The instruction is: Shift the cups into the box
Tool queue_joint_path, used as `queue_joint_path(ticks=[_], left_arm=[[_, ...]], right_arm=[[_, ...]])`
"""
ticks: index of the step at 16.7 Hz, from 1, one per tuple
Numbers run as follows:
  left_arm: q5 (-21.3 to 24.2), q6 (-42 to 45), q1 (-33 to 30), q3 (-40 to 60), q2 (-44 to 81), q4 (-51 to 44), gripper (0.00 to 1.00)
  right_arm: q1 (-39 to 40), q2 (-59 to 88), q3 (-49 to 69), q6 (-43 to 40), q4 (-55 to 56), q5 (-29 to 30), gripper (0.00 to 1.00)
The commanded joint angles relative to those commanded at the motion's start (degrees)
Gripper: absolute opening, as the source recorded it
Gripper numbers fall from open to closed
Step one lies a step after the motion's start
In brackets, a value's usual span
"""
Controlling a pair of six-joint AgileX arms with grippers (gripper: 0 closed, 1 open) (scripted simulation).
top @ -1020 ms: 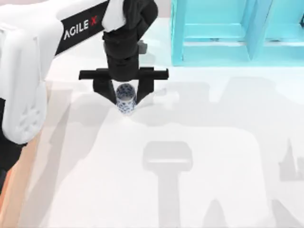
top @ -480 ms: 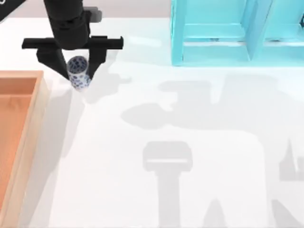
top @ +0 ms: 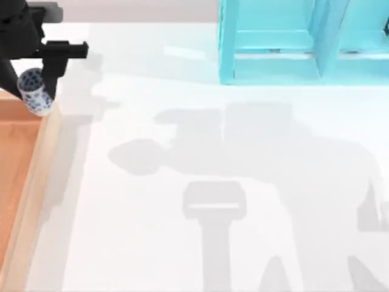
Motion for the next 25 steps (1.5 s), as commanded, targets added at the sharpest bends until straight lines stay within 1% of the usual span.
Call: queue_joint_path(ticks=[5,8,10,15,22,25], left_arm=[[0.35,15.91,16.07,-12.67,-11.65,0.76,0.00],[0.40,21.82,22.00,-17.94,-16.55,1.06,0.00],[0.40,22.90,23.08,-18.88,-17.46,1.15,0.00],[0.24,23.01,22.87,-19.39,-17.22,2.03,0.00],[0.40,23.07,23.20,-30.40,-16.74,13.41,0.00],[0.40,23.08,23.25,-32.71,-16.71,15.74,0.00]], right_arm=[[0.00,0.00,0.00,0.00,0.00,0.00,1.00],[0.00,0.00,0.00,0.00,0.00,0.00,1.00],[0.00,0.00,0.00,0.00,0.00,0.00,1.00],[0.00,0.00,0.00,0.00,0.00,0.00,1.00],[0.00,0.00,0.00,0.00,0.00,0.00,1.00],[0.00,0.00,0.00,0.00,0.00,0.00,1.00]])
